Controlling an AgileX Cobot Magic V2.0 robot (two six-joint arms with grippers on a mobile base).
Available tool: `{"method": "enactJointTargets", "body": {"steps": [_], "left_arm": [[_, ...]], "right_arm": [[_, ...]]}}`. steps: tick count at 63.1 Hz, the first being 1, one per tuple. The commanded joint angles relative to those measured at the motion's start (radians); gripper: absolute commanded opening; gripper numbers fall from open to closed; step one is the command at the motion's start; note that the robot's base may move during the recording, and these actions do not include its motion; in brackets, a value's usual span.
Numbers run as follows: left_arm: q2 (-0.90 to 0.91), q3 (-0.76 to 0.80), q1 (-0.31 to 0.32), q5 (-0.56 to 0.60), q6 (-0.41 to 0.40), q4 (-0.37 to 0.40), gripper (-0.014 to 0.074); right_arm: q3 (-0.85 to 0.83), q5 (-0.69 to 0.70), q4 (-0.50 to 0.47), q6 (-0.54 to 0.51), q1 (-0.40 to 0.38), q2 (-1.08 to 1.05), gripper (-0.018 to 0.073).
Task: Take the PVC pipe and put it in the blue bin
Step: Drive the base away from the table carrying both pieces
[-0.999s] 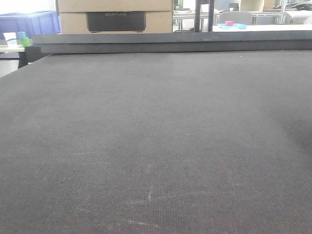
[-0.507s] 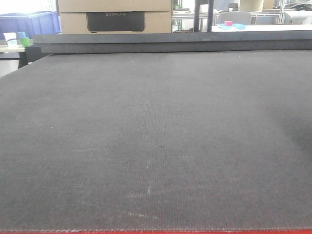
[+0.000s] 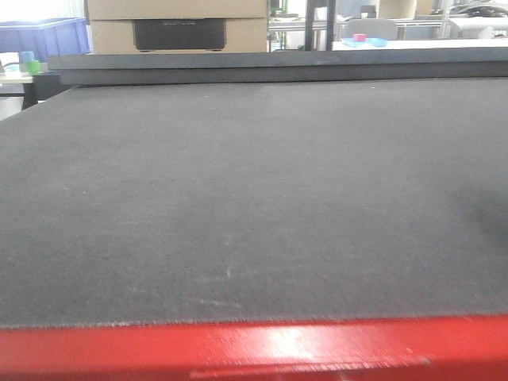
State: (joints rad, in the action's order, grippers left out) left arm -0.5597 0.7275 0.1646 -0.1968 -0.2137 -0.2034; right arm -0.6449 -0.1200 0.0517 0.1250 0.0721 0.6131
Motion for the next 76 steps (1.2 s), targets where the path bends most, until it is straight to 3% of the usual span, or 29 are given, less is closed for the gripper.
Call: {"method": "enactJointTargets", "body": {"steps": [1,76], "left_arm": [[0.007,0.001,-0.002,0.026,-0.004,-0.001,-0.0111],[0.007,0.001,-0.002,0.026,-0.004,-0.001,-0.0111]], "right_arm": [[0.000,0.022,0.004,-0.005,0.001,-0.007,-0.0168],[0.000,0.022,0.004,-0.005,0.001,-0.007,-0.0168]]}}
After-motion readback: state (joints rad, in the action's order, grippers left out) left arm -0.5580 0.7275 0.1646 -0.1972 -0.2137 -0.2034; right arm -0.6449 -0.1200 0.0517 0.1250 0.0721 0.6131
